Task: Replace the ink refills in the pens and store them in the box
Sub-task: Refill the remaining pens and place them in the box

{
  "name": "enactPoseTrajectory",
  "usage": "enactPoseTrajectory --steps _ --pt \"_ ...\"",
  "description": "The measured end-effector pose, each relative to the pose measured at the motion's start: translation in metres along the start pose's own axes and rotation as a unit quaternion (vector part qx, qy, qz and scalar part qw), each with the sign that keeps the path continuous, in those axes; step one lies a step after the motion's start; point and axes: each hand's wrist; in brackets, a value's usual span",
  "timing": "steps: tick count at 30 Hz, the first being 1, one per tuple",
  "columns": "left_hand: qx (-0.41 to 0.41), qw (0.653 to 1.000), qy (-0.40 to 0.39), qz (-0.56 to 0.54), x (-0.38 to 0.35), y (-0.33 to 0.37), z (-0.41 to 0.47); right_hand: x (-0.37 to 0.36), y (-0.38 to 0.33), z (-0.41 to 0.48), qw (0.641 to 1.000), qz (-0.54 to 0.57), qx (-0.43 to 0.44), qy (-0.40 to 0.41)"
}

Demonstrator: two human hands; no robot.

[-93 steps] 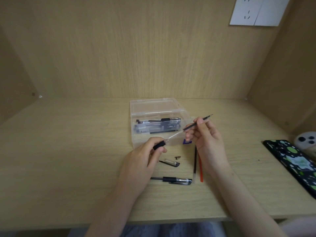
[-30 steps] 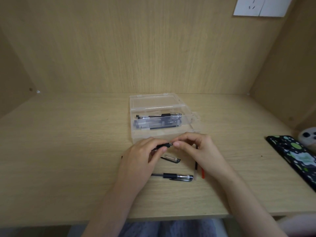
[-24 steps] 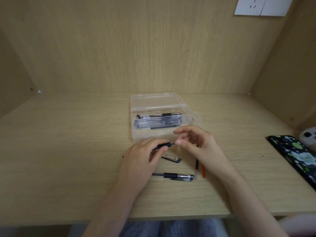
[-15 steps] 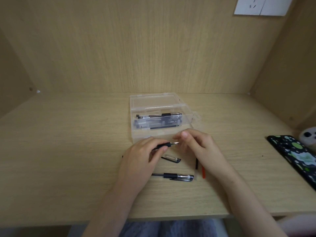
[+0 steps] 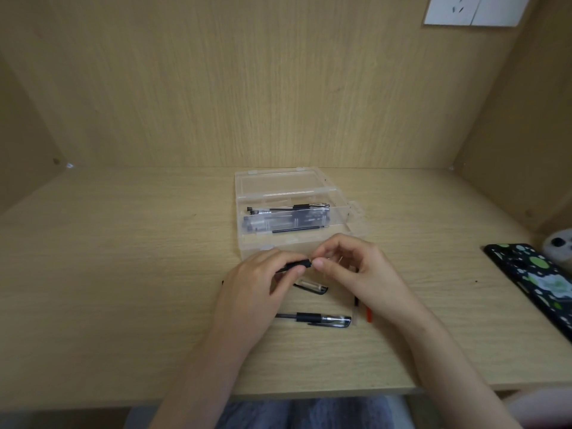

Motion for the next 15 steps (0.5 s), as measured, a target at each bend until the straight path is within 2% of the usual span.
enactPoseTrajectory --steps 15 --pt "0.0 1.0 0.0 -0.001 -0.0002 0.0001 0.0004 0.0014 0.0026 -0.0002 0.999 -0.038 -0.006 0.009"
Point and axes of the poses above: each hand's wrist, its own z-axis towards the middle knuckle, its own x-axis out of the back of the hand, y = z × x, and after that the axes turned 14 degrees about z, right-handed
